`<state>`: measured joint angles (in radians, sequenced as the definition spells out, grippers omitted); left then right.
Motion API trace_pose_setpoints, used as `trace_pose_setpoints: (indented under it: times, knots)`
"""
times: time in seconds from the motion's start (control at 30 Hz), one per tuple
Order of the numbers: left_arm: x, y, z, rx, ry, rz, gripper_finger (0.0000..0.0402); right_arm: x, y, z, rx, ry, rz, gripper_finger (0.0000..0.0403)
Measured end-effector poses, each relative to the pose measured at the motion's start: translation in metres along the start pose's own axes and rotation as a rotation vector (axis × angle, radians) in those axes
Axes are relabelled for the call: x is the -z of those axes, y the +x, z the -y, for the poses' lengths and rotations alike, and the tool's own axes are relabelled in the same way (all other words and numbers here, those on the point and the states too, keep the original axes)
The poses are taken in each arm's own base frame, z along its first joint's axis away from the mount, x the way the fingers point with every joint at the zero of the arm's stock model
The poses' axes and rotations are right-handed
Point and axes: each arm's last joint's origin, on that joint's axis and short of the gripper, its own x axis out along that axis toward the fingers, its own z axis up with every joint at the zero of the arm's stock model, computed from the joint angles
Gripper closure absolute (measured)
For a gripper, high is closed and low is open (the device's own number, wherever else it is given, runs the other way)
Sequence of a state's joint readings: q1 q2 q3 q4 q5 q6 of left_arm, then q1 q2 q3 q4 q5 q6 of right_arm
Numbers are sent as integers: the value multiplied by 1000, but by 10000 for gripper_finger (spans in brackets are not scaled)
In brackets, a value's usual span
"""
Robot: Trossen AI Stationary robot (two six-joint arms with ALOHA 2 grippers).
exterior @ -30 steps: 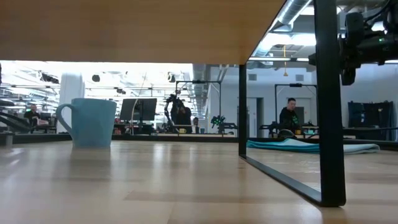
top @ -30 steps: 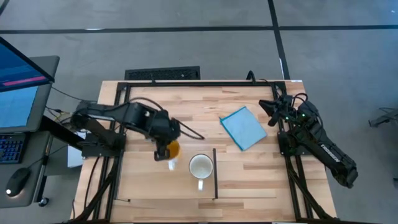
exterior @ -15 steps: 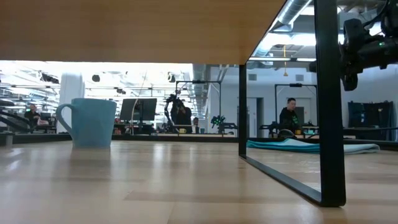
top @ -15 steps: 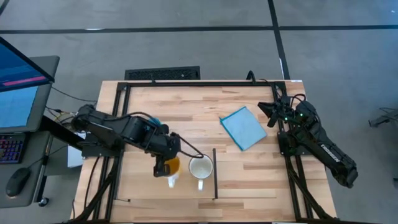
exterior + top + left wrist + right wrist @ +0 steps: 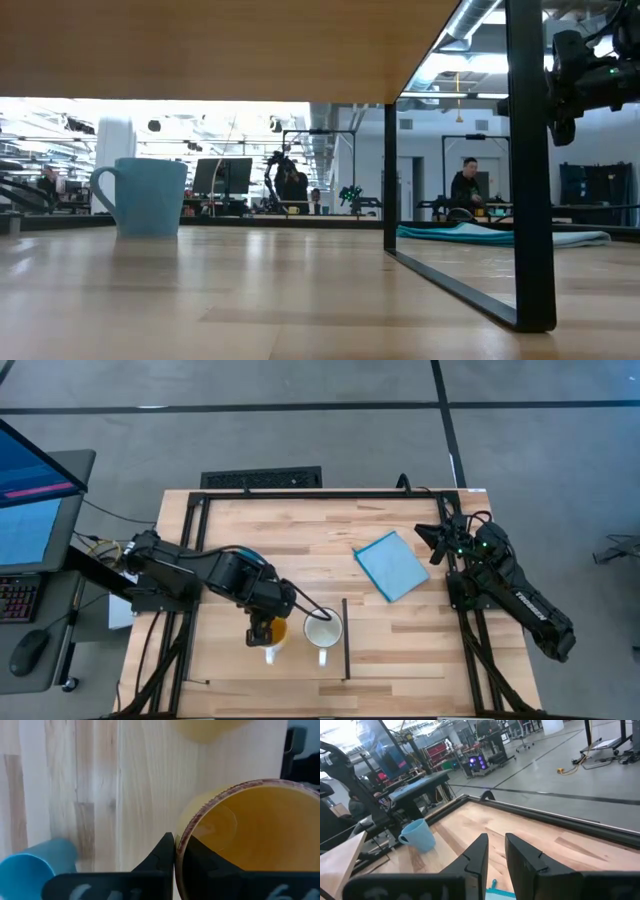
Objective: Stack small to large cups/mugs on shelf
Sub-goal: Put the orange mug on the shelf
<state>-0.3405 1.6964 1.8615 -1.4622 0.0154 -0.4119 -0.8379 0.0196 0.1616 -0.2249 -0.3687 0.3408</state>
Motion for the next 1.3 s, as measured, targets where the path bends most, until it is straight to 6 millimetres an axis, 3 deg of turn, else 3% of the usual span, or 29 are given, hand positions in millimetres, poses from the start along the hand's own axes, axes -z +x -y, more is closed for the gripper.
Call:
trace_pose_setpoints:
  times: [0.77,1.03,1.3]
  knots:
    - [-8,13,1,-40,9,-12,399,0,0,0,0,0,1,317]
    - [-9,13,1,-50,-10,6,367,0,0,0,0,0,1,317]
    - [-9,14,1,-52,-23,7,379,0,0,0,0,-1,1,317]
